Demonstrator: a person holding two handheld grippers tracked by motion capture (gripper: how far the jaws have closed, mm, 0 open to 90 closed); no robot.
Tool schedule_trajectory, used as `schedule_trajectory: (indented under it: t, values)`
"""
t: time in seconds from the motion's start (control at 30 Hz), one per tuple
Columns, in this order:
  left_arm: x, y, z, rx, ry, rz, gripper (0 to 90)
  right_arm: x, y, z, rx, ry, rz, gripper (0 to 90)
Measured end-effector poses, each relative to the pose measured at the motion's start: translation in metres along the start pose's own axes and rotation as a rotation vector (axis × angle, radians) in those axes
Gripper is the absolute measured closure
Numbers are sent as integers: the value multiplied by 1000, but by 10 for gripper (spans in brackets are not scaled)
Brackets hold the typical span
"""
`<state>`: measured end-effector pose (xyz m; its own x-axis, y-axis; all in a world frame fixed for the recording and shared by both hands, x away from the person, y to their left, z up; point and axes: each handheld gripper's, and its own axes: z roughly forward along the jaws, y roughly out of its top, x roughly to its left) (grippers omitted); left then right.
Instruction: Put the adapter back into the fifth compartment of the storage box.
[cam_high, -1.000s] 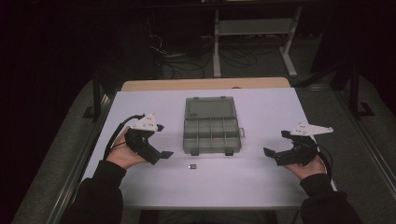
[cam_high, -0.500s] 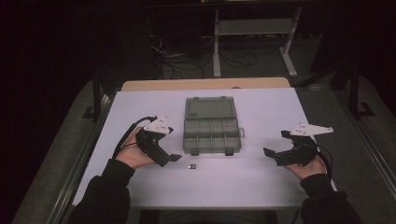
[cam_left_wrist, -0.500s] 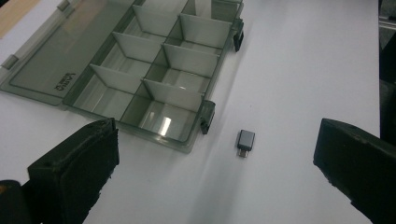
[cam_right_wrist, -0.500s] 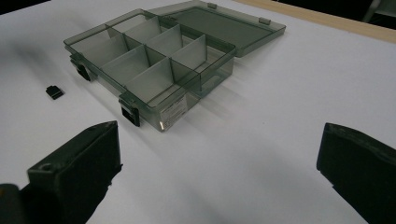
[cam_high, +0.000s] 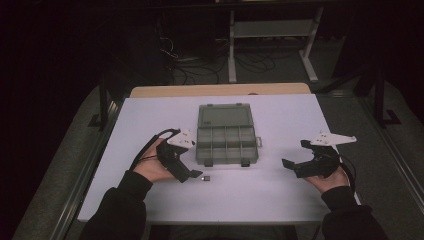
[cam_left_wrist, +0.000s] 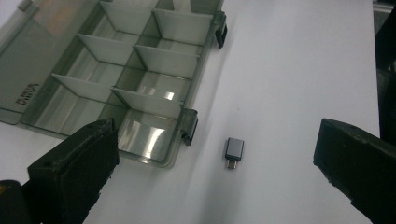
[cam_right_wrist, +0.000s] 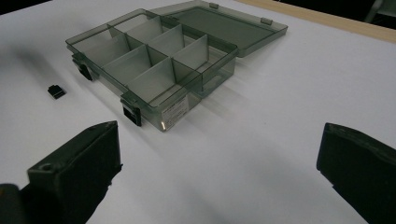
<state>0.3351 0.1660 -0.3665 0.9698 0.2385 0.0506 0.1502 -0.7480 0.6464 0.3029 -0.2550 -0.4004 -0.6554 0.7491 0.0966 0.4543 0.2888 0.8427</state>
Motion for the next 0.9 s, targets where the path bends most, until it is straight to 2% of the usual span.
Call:
schedule_trajectory:
  t: [0.2,0.47,0.5,0.7,0.9]
  values:
    - [-3,2,7,22,-8,23,4,0,0,0,0,1,-1,0]
    - [-5,2,10,33,-14,31,4,0,0,0,0,2,-1,0]
    - [-9,1,16,45,-30,41,4,0,0,0,1,3,-2,0]
    - [-10,0,21,45,-44,42,4,0,0,0,1,1,0,0]
    - [-12,-1,29,69,-61,52,4,0,-1,0,0,2,0,0]
